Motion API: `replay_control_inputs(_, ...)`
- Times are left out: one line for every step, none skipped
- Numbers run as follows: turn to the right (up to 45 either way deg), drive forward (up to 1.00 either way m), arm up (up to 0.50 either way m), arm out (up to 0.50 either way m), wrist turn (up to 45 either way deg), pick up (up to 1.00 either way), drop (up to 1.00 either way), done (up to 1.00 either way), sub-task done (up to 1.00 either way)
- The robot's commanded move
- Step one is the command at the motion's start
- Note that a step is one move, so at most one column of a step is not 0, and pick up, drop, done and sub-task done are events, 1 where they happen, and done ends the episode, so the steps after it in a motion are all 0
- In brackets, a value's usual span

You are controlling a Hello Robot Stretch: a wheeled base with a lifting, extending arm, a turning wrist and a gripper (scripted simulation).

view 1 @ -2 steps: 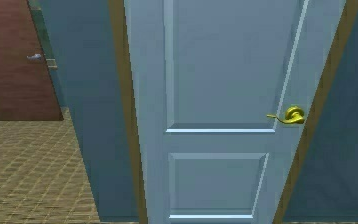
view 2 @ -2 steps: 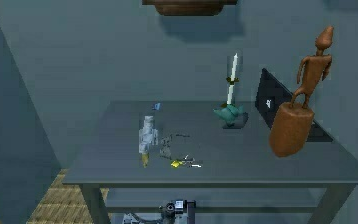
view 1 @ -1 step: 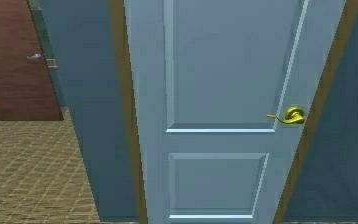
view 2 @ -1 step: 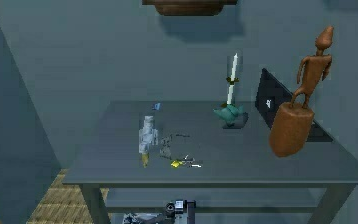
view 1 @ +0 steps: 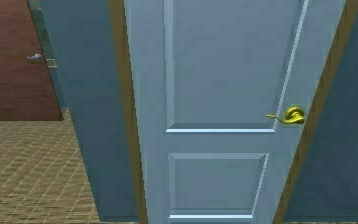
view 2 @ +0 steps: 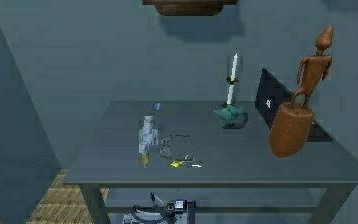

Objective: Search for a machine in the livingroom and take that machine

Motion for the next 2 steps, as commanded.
replay_control_inputs(0.0, 0.0, 0.0, 0.0, 42.0, 0.0, 0.0, 0.0, 0.0)
replay_control_inputs(0.0, 0.0, -0.3, 0.0, 0.0, 0.0, 0.0, 0.0, 0.0)
